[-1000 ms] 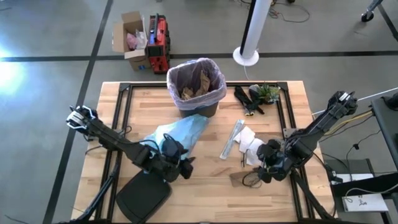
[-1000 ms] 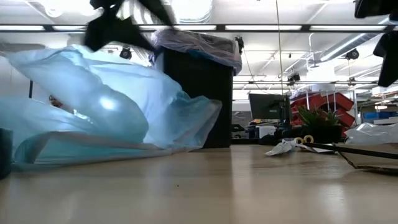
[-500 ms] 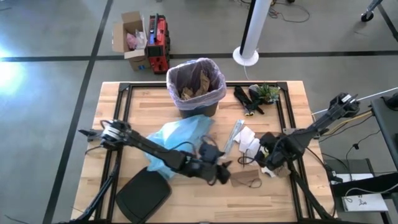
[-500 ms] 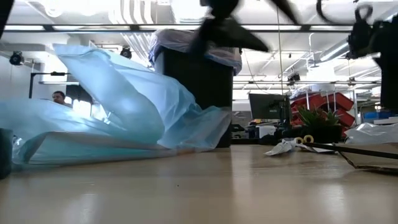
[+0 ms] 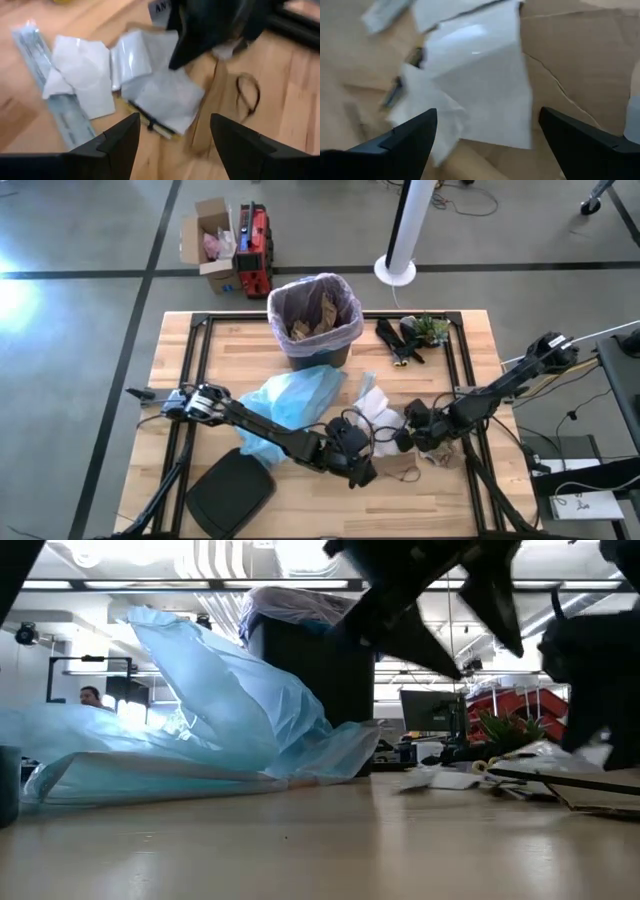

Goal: Place trash/remove bag and relplace
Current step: Put the brown cardboard into the trash bin

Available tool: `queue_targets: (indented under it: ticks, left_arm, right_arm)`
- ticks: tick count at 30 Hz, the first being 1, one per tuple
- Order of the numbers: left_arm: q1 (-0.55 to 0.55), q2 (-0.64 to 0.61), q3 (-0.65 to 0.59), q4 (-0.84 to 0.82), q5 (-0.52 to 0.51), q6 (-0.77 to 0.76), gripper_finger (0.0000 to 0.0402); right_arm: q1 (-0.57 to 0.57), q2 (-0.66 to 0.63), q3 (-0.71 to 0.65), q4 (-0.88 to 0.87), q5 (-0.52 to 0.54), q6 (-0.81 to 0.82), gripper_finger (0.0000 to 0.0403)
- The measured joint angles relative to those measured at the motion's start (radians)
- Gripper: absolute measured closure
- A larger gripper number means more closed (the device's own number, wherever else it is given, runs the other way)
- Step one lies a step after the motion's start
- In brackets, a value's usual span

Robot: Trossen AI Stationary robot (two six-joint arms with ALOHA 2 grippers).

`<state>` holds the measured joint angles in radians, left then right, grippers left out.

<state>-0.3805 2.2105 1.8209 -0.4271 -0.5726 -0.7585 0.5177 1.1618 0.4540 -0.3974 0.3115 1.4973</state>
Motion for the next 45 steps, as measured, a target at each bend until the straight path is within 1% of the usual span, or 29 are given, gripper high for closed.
queue_targets:
  ticks: [2, 3, 5, 9, 12, 13, 17, 19, 24, 28, 30, 33, 38, 40, 42, 45]
  left_arm:
    - [-0.009, -0.003, -0.017, 0.006, 0.011, -0.034, 0.0173]
    - [-0.013, -0.003, -0.025, 0.009, 0.014, -0.050, 0.0174]
    - [-0.022, -0.003, -0.041, 0.036, 0.016, -0.072, 0.0177]
    - [-0.025, 0.003, -0.090, 0.177, 0.015, -0.099, 0.0185]
    - [-0.015, 0.015, -0.111, 0.281, 0.011, -0.099, 0.0189]
    - [-0.009, 0.017, -0.114, 0.290, 0.011, -0.096, 0.0190]
    - [0.017, 0.032, -0.116, 0.321, 0.014, -0.078, 0.0190]
    - [0.024, 0.036, -0.116, 0.318, 0.014, -0.053, 0.0189]
    - [0.026, 0.039, -0.133, 0.327, 0.017, -0.017, 0.0191]
    - [0.021, 0.067, -0.138, 0.337, 0.058, -0.002, 0.0194]
    - [0.017, 0.079, -0.140, 0.337, 0.070, -0.002, 0.0194]
    - [0.010, 0.080, -0.148, 0.333, 0.075, -0.002, 0.0191]
    - [0.003, 0.069, -0.148, 0.289, 0.086, 0.029, 0.0190]
    - [-0.002, 0.058, -0.148, 0.256, 0.091, 0.038, 0.0192]
    - [-0.013, 0.047, -0.148, 0.227, 0.101, 0.043, 0.0193]
    - [-0.033, 0.034, -0.148, 0.230, 0.117, 0.044, 0.0193]
  right_arm:
    - [-0.010, -0.005, 0.026, -0.002, -0.001, -0.038, 0.0062]
    - [-0.011, -0.013, 0.043, -0.037, -0.004, -0.053, 0.0062]
    - [-0.010, -0.027, 0.094, -0.146, -0.005, -0.075, 0.0062]
    - [-0.010, -0.043, 0.228, -0.390, -0.031, -0.167, 0.0062]
    - [-0.010, -0.042, 0.318, -0.544, -0.091, -0.247, 0.0062]
    - [-0.010, -0.042, 0.334, -0.577, -0.119, -0.267, 0.0062]
    - [-0.005, -0.039, 0.330, -0.715, -0.269, -0.293, 0.0062]
    - [0.011, -0.037, 0.311, -0.739, -0.326, -0.288, 0.0062]
    - [0.054, -0.018, 0.263, -0.657, -0.429, -0.286, 0.0062]
    - [0.079, 0.035, 0.215, -0.612, -0.513, -0.269, 0.0062]
    - [0.092, 0.064, 0.200, -0.590, -0.527, -0.259, 0.0062]
    - [0.093, 0.113, 0.180, -0.460, -0.529, -0.260, 0.0062]
    - [0.060, 0.220, 0.171, -0.108, -0.464, -0.288, 0.0062]
    - [0.041, 0.249, 0.191, -0.010, -0.403, -0.305, 0.0062]
    - [0.027, 0.269, 0.230, 0.036, -0.329, -0.336, 0.0062]
    - [0.016, 0.253, 0.305, 0.032, -0.244, -0.430, 0.0062]
